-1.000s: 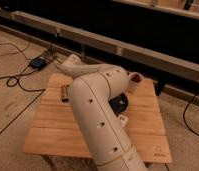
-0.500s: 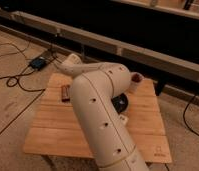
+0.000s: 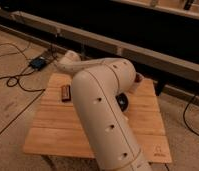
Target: Place the white sponge in the ceramic bowl
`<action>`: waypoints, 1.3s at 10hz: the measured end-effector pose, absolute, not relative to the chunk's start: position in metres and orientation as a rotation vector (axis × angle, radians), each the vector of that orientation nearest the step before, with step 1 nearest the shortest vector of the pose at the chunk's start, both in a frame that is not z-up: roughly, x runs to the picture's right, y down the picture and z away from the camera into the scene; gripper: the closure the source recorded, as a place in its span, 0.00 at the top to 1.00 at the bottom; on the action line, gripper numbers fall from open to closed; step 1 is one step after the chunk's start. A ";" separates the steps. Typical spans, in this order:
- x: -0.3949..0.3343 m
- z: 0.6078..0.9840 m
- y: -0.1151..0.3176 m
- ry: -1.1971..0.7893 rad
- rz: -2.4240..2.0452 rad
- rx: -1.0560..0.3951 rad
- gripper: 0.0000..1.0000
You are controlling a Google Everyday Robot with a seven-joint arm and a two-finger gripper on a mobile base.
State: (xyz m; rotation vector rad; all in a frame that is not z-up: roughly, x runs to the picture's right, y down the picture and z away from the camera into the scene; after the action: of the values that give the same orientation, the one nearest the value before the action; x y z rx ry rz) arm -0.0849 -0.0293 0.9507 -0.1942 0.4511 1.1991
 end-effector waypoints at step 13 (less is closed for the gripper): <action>-0.014 0.884 0.020 0.630 1.259 -0.136 0.00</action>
State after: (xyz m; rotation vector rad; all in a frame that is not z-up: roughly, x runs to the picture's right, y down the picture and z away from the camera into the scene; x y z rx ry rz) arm -0.0138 0.0196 0.8845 -0.1359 0.6300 1.2588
